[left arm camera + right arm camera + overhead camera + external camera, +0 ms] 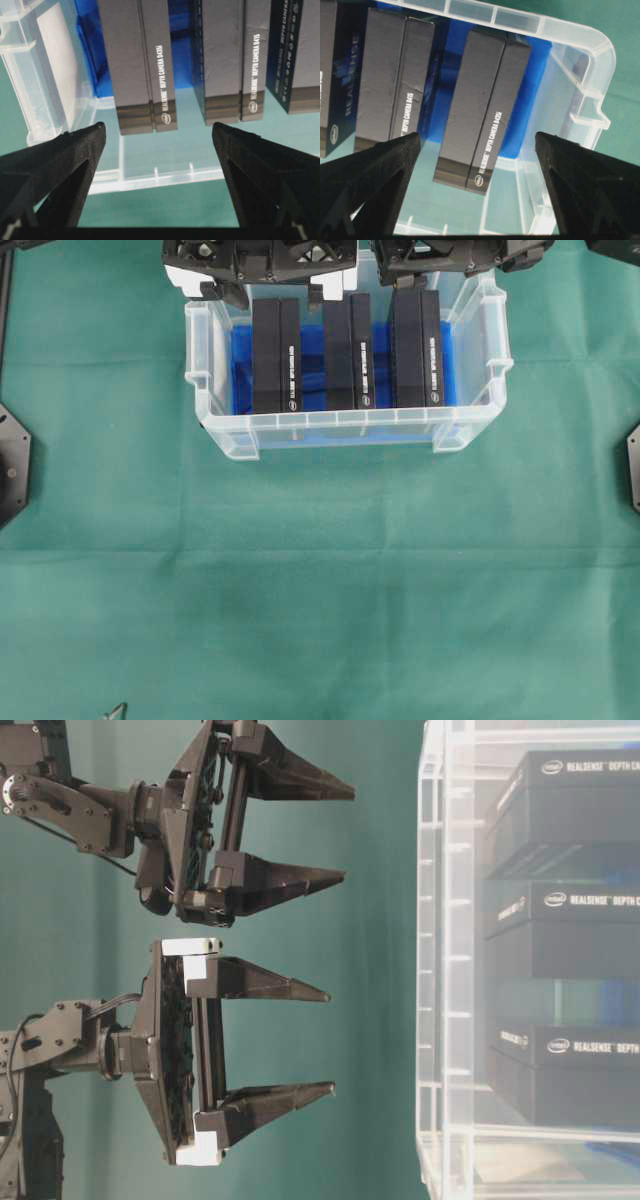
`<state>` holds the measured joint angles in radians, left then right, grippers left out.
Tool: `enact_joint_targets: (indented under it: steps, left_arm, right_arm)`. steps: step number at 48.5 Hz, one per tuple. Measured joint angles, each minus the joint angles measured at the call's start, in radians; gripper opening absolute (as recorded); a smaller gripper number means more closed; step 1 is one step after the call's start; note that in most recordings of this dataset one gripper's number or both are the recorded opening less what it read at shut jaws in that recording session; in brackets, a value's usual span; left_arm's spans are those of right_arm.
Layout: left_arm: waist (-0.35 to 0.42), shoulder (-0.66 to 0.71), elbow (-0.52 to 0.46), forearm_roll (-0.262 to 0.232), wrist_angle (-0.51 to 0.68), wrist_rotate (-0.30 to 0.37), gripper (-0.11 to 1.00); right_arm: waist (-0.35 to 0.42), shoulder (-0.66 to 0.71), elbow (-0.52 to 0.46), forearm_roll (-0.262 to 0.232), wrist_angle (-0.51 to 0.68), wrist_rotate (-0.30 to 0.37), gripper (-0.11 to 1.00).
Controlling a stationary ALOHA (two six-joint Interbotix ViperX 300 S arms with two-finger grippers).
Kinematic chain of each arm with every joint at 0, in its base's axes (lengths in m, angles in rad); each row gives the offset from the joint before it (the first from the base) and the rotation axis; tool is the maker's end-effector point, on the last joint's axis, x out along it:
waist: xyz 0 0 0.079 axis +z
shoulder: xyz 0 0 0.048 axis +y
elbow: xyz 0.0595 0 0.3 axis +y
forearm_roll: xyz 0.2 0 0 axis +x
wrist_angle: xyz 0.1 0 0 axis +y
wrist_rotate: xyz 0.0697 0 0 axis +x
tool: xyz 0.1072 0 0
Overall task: Take the box out of the case with both arms.
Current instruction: 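Lower both open grippers around the left and right boxes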
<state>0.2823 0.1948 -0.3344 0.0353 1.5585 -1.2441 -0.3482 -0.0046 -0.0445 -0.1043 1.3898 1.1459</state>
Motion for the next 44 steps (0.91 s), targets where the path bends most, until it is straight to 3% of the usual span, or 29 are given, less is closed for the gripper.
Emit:
enact_joint_targets:
  steps: [44]
  left_arm:
    - [-0.002,0.0,0.0,0.0,-0.002,0.0,0.83]
  right_arm:
    - [0.002,0.0,0.0,0.009,0.003,0.0,0.94]
